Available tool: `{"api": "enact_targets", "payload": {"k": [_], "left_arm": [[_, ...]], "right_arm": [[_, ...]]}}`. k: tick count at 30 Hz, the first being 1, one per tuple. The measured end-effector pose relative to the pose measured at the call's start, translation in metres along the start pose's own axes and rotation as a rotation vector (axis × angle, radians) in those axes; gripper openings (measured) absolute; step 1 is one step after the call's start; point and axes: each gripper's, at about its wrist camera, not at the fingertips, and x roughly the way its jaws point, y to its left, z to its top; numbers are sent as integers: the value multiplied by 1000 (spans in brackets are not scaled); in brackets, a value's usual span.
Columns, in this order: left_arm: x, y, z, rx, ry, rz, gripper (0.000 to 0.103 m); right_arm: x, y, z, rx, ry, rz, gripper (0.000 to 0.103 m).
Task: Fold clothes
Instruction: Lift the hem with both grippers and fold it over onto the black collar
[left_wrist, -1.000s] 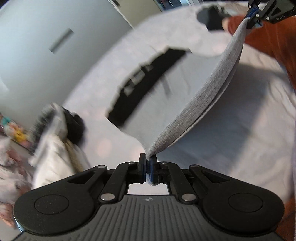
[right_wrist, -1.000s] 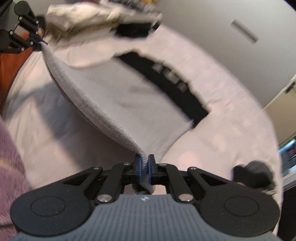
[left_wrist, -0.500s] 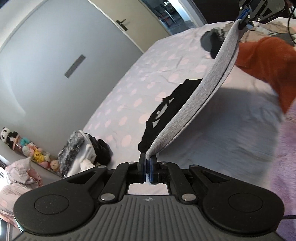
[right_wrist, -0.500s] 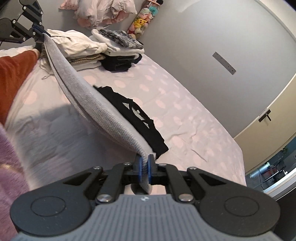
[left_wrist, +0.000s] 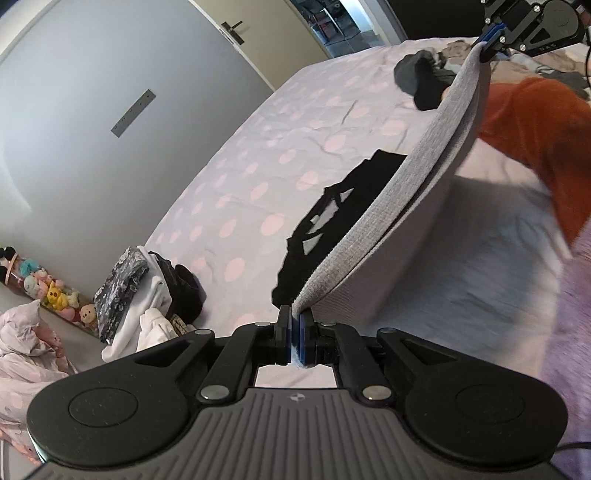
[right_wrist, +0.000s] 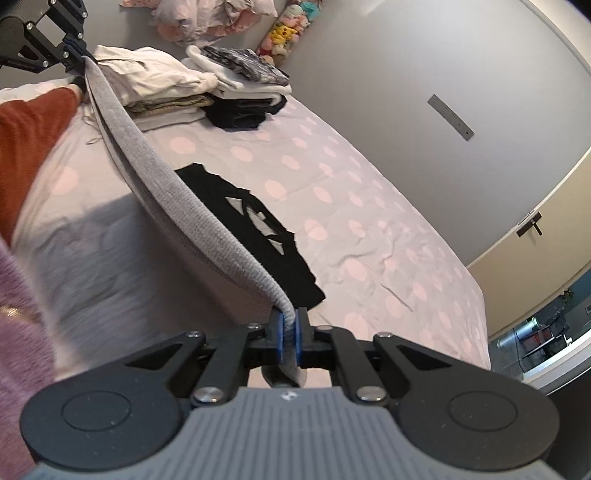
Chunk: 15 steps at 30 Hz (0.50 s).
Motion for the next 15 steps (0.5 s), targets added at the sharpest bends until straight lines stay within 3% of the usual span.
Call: {"api": "enact_targets", "payload": {"k": [7, 15], "left_arm": [[70, 29, 21, -33, 25, 28, 4], [162, 58, 30, -64, 87, 1, 4]], "right_arm": [[65, -28, 21, 0, 14, -20, 7], [168, -59, 45, 31, 52, -9, 7]]}}
